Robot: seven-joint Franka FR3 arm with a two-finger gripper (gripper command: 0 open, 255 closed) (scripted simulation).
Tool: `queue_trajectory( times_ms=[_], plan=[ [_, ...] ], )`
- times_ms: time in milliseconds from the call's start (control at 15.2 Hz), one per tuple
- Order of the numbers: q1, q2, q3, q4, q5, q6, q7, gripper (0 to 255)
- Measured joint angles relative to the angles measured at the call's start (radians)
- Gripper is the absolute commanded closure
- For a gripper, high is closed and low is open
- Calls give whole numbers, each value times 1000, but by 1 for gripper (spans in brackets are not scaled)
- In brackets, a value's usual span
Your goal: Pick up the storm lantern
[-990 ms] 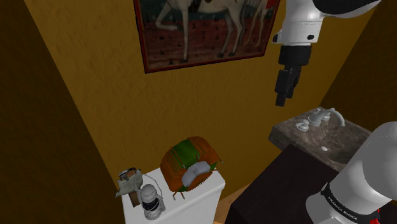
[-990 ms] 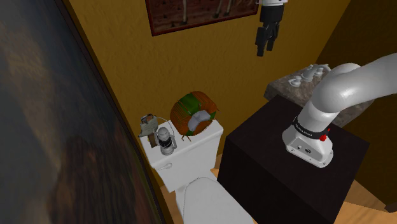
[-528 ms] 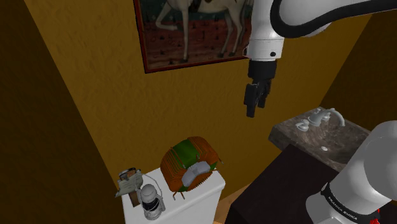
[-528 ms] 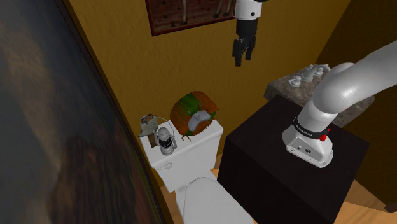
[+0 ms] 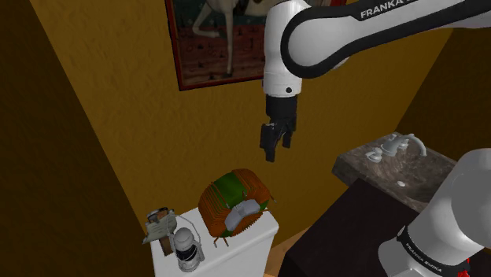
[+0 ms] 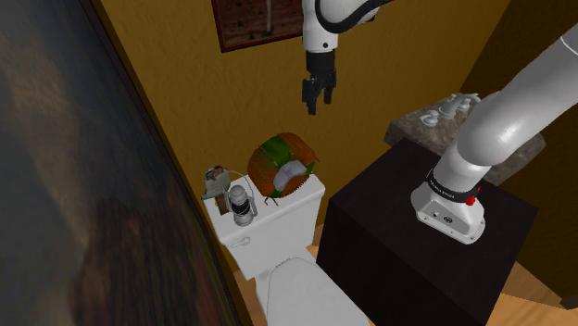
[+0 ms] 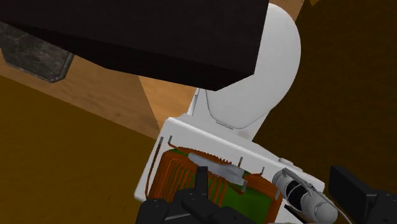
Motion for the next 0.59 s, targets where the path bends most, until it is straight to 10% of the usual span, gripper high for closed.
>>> queue_trajectory(
  times_ms=[594],
  plan=[
    [51,332,86,212,-80,129,114,0]
  ],
)
